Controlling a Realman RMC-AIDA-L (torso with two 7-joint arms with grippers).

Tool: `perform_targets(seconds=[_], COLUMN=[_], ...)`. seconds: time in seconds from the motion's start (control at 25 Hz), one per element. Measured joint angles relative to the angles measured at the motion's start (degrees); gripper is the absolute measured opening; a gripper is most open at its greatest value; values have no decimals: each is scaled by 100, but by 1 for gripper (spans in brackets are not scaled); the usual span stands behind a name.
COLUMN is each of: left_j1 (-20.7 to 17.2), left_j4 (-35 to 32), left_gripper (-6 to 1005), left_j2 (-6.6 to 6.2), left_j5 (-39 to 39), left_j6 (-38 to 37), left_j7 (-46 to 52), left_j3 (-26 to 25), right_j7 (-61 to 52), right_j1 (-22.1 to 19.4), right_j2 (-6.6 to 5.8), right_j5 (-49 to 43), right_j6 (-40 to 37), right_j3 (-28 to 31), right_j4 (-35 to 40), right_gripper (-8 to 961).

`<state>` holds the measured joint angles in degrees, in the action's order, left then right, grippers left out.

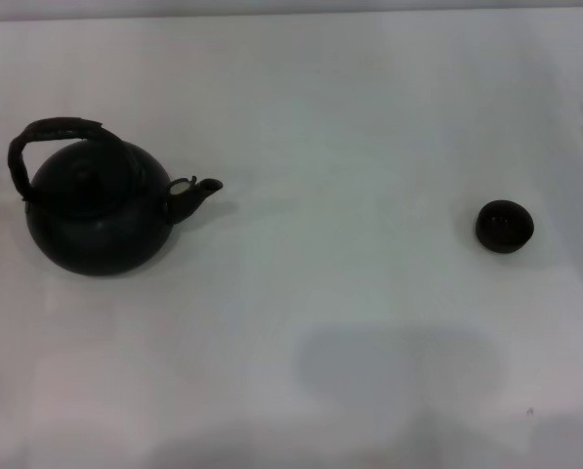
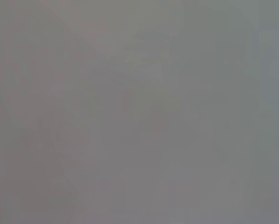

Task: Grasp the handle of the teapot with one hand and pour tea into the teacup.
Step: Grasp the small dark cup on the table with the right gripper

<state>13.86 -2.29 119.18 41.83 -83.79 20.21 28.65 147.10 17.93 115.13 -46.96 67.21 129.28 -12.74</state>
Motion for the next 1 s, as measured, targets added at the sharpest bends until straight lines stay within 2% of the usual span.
perform_targets(seconds=[0.72,0.88,1.0], left_j1=[19,-7,0], left_j4=[-3,-9,1], left_gripper=[650,650,650], left_j2=[0,0,0], left_j5=[0,0,0], left_j6=[7,5,7], left_j7=[0,0,0], left_j3=[1,0,1], right_j7=[11,-221,-796], right_j1=[0,-142,-340], right_j2=[-23,-155,-341], right_j5=[-20,-260,-786], right_j6=[103,368,584], right_j3=[-79,-410,-617], right_j4=[-52,-376,-883], right_gripper=[845,845,845])
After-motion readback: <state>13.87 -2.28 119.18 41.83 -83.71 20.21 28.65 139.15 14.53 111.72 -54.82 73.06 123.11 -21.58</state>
